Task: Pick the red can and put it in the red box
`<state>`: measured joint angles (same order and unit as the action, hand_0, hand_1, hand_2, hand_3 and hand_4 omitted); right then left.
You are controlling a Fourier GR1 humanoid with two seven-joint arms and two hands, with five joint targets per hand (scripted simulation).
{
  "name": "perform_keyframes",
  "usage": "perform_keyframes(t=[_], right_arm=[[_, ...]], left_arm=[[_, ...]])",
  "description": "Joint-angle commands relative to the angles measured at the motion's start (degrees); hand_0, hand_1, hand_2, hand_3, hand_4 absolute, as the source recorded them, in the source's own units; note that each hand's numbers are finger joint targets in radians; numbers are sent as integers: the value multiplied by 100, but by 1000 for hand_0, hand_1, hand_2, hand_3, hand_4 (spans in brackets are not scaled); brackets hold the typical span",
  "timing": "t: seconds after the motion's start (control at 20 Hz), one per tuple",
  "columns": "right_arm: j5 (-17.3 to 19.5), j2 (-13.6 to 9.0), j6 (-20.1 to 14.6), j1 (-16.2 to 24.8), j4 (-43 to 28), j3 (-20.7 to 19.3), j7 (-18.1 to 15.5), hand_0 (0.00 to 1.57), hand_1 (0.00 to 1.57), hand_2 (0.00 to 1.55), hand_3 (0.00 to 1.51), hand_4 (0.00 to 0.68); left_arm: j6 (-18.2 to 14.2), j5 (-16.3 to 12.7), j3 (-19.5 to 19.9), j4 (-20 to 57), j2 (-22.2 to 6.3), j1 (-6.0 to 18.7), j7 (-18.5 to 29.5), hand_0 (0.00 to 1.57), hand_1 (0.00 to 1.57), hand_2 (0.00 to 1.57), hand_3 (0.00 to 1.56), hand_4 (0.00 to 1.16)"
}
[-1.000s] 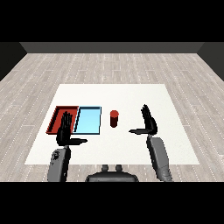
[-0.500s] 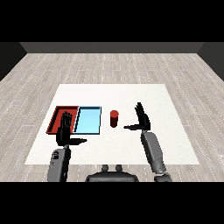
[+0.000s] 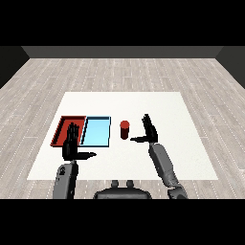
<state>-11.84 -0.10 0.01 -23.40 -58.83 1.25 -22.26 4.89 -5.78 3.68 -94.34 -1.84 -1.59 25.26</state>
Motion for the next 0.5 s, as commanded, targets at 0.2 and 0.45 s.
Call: perform_keyframes(t=[0.2,0.45], right_arm=[[-552,10,-69,-643,1312,209,-578,0,0,0,0,0],[-1293,10,-342,-728,1568,804,-742,0,0,0,0,0]], left_arm=[[-2,128,-101,287,81,-33,286,0,0,0,0,0],[238,-91,1,161,-33,-231,287,0,0,0,0,0]])
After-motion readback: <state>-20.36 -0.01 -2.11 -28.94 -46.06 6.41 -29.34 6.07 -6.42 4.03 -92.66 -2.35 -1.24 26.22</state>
